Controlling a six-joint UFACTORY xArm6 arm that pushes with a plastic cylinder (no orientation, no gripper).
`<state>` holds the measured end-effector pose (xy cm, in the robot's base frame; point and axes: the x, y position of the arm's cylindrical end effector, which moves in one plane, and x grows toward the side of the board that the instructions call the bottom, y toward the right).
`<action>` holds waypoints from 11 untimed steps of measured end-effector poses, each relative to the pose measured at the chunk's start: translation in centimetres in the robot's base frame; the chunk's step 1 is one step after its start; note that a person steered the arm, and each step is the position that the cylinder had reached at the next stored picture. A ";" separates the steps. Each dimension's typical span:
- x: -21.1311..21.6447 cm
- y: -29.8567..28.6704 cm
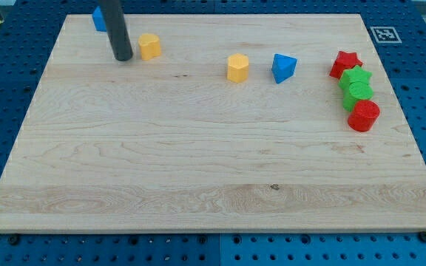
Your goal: Move the yellow heart diagonally to the yellow hexagon
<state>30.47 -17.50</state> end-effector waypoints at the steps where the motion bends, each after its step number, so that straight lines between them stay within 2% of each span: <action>1: -0.2 -0.5; 4: -2.2 4.4; 5: -1.8 6.8; 7: 1.9 9.7; 8: 1.9 12.2; 10: -0.6 17.5; 11: -0.3 15.9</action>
